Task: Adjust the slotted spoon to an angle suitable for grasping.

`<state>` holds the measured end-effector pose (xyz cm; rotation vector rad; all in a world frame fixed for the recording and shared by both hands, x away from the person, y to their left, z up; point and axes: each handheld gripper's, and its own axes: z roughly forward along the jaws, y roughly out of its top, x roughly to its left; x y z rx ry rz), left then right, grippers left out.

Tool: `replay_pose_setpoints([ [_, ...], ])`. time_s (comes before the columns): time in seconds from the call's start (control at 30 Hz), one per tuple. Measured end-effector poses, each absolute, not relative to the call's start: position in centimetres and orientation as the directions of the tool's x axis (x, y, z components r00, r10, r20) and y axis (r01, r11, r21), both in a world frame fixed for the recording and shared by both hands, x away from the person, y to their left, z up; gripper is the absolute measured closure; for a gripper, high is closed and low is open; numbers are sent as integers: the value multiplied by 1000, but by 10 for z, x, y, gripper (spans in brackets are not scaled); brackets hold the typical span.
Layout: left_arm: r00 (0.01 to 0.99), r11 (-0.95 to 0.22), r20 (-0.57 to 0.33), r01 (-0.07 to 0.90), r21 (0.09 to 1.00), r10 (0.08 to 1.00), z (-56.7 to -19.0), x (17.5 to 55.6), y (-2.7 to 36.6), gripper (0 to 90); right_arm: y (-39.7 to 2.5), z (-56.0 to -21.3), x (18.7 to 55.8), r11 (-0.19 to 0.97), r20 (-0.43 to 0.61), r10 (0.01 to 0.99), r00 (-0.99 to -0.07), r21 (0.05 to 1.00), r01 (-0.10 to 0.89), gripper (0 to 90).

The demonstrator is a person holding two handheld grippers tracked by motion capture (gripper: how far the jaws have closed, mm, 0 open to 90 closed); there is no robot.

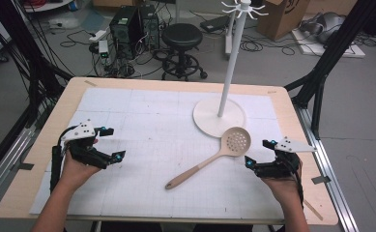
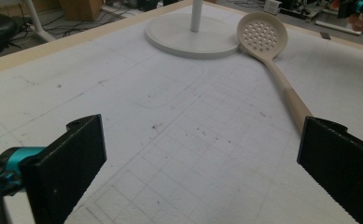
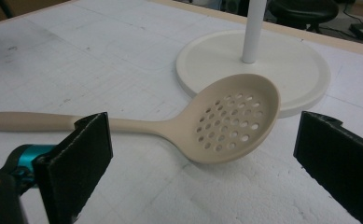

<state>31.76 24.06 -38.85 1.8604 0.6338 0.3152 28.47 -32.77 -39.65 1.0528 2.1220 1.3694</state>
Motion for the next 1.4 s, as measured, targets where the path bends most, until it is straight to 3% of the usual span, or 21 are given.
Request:
replay_pose_setpoints([
  [0.93,823,-288,-62,267,920,564,-387,315,239,17,-321,-392,284,258,42,762,-647,896,362,34],
  [1.4,817,-255,-71,259,931,572,-383,315,244,17,-286,-370,296,349,-2,695,-719,875,335,35],
])
